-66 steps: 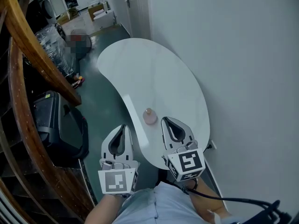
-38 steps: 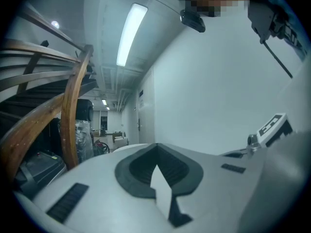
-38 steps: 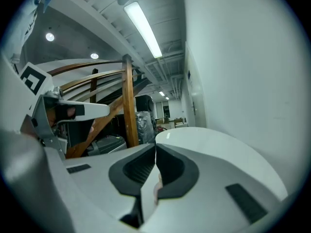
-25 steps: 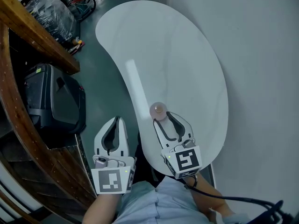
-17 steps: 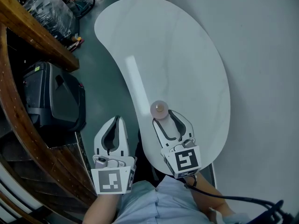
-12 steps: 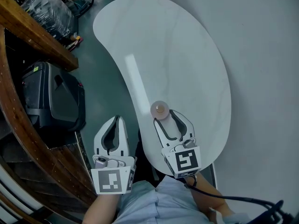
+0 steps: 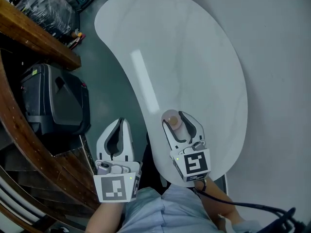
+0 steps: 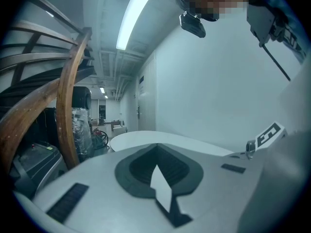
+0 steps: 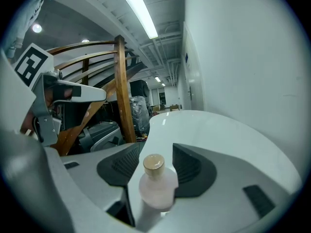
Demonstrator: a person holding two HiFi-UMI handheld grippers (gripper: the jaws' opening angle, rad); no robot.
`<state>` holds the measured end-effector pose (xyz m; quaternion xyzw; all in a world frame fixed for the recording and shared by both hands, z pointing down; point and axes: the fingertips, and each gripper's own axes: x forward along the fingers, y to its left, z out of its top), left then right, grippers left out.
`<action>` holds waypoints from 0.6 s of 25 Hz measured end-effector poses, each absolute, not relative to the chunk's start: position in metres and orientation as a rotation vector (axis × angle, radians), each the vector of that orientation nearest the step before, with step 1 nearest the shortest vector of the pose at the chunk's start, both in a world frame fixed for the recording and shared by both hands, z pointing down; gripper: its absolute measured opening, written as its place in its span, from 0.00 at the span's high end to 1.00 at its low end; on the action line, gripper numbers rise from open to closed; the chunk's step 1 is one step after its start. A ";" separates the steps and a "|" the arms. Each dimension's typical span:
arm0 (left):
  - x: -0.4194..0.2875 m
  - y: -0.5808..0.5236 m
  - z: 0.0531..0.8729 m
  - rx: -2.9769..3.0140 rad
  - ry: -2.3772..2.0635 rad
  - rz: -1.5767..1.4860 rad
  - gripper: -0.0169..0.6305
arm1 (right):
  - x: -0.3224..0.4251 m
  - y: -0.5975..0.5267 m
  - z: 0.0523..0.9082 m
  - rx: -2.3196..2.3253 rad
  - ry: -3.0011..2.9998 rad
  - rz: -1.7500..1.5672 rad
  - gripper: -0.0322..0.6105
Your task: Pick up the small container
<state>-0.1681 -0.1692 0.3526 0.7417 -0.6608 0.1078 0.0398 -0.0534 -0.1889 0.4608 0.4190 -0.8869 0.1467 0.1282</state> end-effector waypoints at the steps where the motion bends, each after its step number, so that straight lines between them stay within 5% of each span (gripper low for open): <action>1: -0.170 -0.172 0.354 2.269 -2.024 0.336 0.98 | -0.055 -0.191 0.464 1.214 -2.572 0.433 0.62; 15: -0.181 -0.189 0.369 2.246 -1.992 0.379 0.98 | -0.063 -0.198 0.487 1.189 -2.527 0.452 0.63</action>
